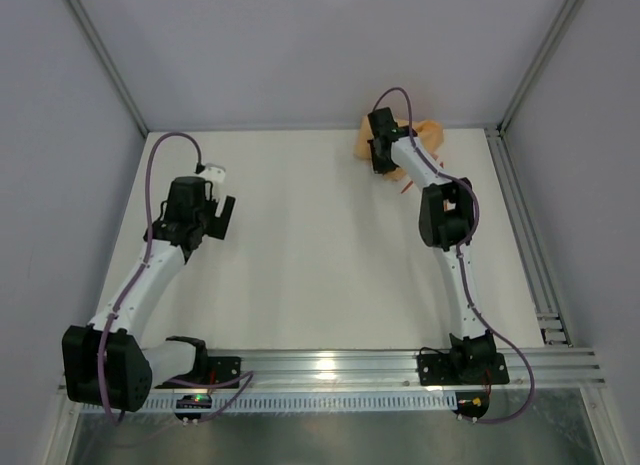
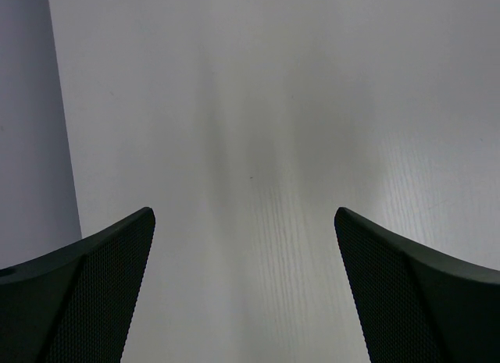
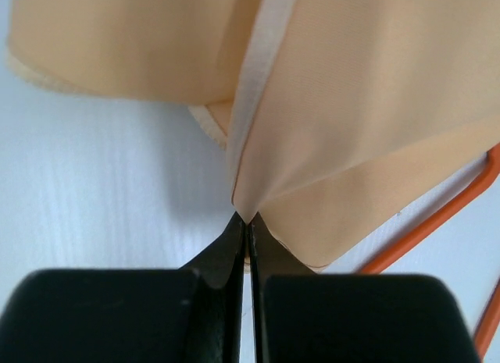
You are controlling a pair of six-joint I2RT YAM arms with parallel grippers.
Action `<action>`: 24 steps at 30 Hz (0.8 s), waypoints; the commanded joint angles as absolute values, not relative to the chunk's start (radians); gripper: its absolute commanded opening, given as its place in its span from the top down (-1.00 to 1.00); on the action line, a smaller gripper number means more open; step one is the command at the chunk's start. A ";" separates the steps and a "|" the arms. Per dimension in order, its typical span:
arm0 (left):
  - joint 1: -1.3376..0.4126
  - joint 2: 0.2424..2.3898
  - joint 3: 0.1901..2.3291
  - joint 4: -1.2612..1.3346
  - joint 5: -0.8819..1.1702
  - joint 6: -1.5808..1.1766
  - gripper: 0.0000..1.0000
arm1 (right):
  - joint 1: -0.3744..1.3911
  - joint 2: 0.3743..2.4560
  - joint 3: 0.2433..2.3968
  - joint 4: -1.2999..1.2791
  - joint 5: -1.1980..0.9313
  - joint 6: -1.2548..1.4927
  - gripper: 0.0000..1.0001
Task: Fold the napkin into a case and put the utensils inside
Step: Pick up the crumpled napkin from the corner of the board, then move the crumpled napkin to the center of the board.
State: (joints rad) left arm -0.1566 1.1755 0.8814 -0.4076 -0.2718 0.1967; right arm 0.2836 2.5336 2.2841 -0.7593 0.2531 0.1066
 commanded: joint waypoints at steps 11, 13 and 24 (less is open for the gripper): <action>-0.150 1.100 1.044 -0.620 -0.034 0.218 -0.98 | 0.573 1.930 2.185 -0.844 -0.484 -0.239 0.94; -0.152 1.091 1.063 -0.650 -0.023 0.224 -0.98 | 0.584 1.823 2.128 -0.807 -0.609 -0.226 0.94; -0.152 1.077 1.062 -0.742 0.217 0.340 -0.90 | 0.519 1.454 1.452 -0.568 -0.503 -0.002 0.94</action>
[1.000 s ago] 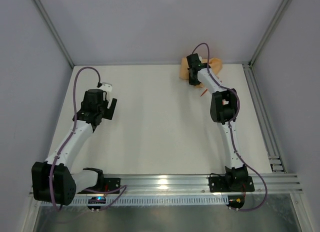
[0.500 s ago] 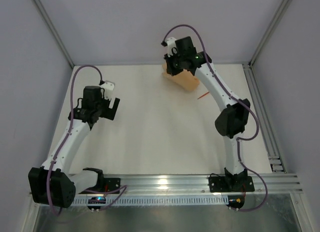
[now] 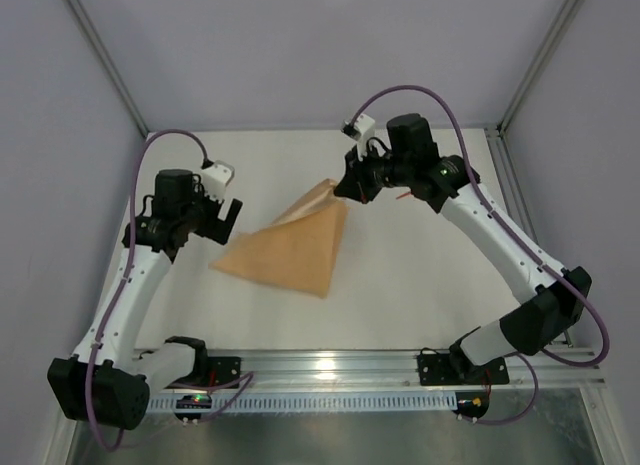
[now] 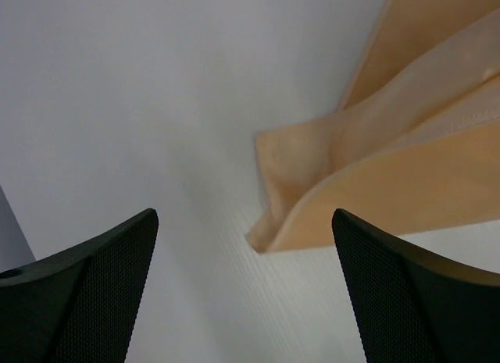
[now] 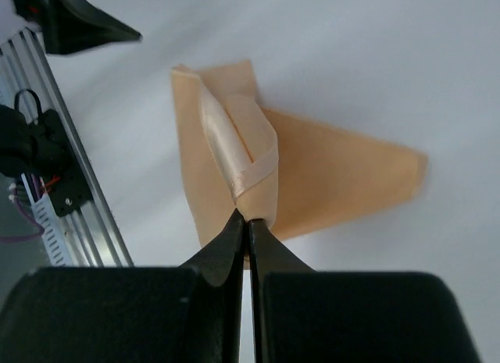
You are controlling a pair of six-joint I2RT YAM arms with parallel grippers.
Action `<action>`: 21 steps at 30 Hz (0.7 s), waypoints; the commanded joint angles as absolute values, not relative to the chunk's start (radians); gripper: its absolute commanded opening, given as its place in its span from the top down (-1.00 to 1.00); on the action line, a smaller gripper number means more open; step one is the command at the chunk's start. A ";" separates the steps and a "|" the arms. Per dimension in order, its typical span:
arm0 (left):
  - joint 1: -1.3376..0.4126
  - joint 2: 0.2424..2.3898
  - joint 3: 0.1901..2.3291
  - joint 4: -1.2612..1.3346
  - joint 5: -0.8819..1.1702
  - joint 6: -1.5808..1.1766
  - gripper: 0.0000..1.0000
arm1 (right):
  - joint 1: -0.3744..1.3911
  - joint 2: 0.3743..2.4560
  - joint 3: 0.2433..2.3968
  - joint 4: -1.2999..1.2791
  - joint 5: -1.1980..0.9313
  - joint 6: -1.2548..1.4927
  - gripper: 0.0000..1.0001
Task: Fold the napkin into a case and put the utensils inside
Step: Move the crumpled napkin to the center of the board, then flatten out the crumpled napkin at the center of the board.
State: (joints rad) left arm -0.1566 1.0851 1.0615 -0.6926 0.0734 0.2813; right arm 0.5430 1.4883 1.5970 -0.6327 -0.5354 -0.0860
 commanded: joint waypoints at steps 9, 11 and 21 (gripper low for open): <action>-0.356 1.128 0.789 -0.769 0.181 0.644 -0.86 | 0.396 1.359 1.101 -0.391 -0.537 0.181 0.94; -0.403 1.120 0.715 -0.772 0.150 0.705 -0.88 | 0.396 1.365 1.088 -0.364 -0.528 0.195 0.94; -0.408 1.203 0.626 -0.641 -0.028 0.710 -0.63 | 0.391 1.399 1.085 -0.334 -0.491 0.198 0.94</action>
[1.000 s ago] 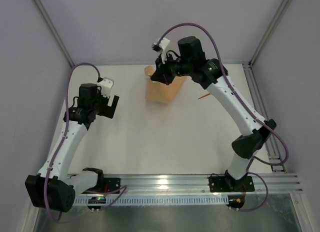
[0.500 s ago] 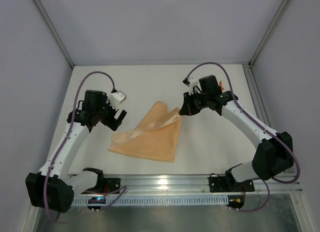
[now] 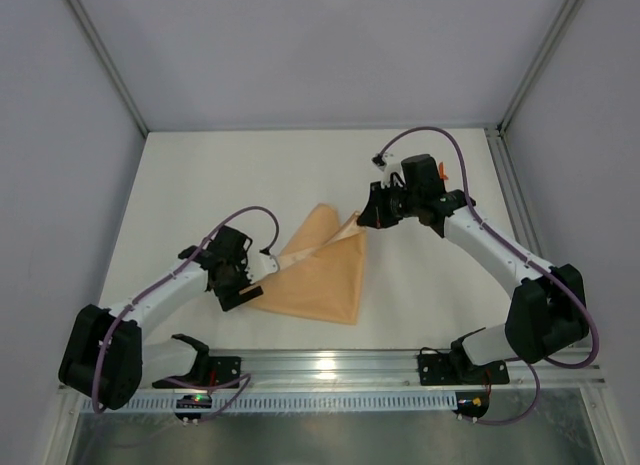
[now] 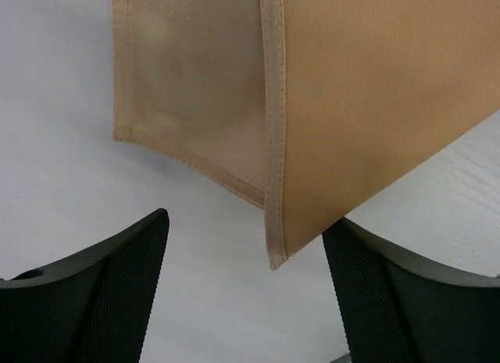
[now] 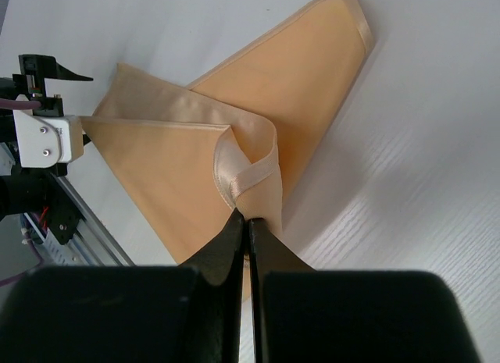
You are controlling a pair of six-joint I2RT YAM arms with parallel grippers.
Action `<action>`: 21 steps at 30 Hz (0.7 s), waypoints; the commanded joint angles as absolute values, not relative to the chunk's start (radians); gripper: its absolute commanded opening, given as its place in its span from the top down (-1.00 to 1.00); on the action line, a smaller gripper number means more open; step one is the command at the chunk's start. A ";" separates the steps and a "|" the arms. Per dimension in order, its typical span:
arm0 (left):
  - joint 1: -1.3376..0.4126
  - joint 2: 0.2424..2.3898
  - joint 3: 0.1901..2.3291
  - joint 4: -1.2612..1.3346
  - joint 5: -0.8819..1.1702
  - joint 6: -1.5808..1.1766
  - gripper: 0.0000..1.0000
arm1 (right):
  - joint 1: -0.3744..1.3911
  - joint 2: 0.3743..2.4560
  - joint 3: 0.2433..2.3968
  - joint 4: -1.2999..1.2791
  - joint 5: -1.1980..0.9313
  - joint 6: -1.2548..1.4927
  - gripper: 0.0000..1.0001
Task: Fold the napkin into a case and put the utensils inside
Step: Flatten out the crumpled napkin at the center of the board.
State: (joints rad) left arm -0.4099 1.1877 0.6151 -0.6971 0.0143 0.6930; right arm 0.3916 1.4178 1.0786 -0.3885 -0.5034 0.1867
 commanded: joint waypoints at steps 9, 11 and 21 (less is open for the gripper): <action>-0.408 1.187 0.644 -0.742 0.081 0.667 1.00 | 0.376 1.370 1.098 -0.339 -0.491 0.187 0.94; -0.408 1.163 0.656 -0.730 0.065 0.635 1.00 | 0.374 1.364 1.117 -0.353 -0.491 0.187 0.94; -0.397 0.939 1.102 -0.993 -0.262 0.503 1.00 | 0.388 1.171 1.363 -0.546 -0.430 0.143 0.94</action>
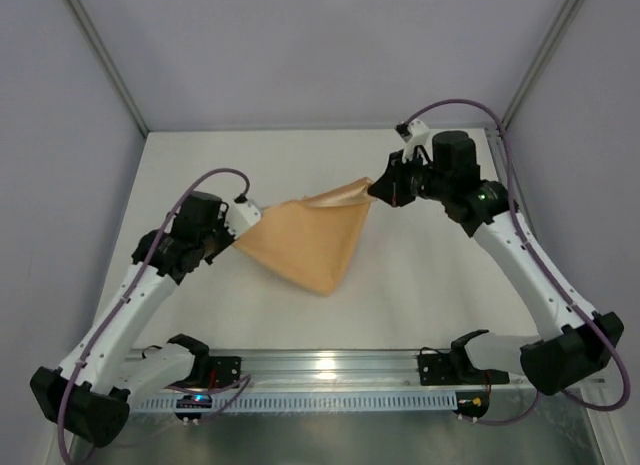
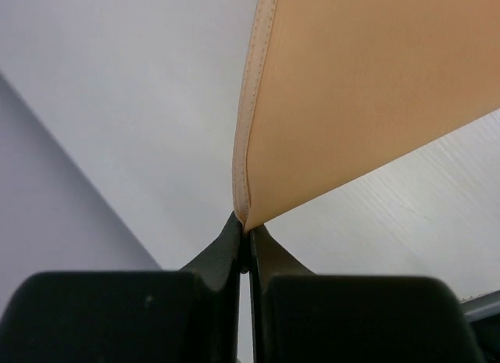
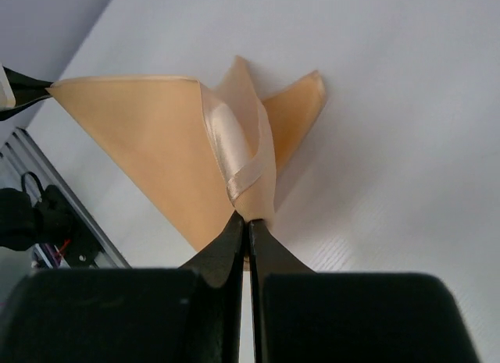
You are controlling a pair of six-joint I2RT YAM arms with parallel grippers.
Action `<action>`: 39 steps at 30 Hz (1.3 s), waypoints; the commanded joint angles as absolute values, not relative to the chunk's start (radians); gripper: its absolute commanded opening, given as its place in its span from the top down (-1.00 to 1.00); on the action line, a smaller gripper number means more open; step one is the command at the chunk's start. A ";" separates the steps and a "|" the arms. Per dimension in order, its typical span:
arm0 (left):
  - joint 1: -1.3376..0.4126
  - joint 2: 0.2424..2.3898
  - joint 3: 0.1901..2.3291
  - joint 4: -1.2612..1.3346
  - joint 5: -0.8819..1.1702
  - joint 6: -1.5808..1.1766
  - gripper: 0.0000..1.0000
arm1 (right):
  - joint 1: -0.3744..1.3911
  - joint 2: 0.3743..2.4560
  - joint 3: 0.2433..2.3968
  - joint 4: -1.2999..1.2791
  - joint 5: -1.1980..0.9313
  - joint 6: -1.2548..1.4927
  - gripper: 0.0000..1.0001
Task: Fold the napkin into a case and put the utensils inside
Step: Flatten out the crumpled napkin at the center of the board.
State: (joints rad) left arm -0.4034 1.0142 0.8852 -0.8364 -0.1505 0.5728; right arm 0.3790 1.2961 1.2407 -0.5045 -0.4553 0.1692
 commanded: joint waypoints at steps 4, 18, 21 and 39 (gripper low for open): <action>-0.396 0.873 1.343 -1.113 -0.279 0.483 1.00 | 0.426 1.047 1.529 -0.632 -0.411 0.132 0.94; -0.396 0.903 1.942 -1.384 -0.235 0.483 1.00 | 0.456 0.782 1.625 -0.776 -0.430 0.353 0.94; -0.397 0.936 1.875 -1.274 -0.310 0.463 1.00 | 0.456 0.794 1.568 -0.740 -0.411 0.396 0.94; -0.175 1.776 1.575 -0.437 -0.289 0.531 1.00 | 0.225 1.921 1.570 -0.212 -0.353 0.595 0.94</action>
State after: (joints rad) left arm -0.1764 1.6783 1.5620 -0.6220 -0.3401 0.4892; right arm 0.2226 1.7695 1.4445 -0.3046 -0.3649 0.5289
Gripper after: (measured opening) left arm 0.012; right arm 0.037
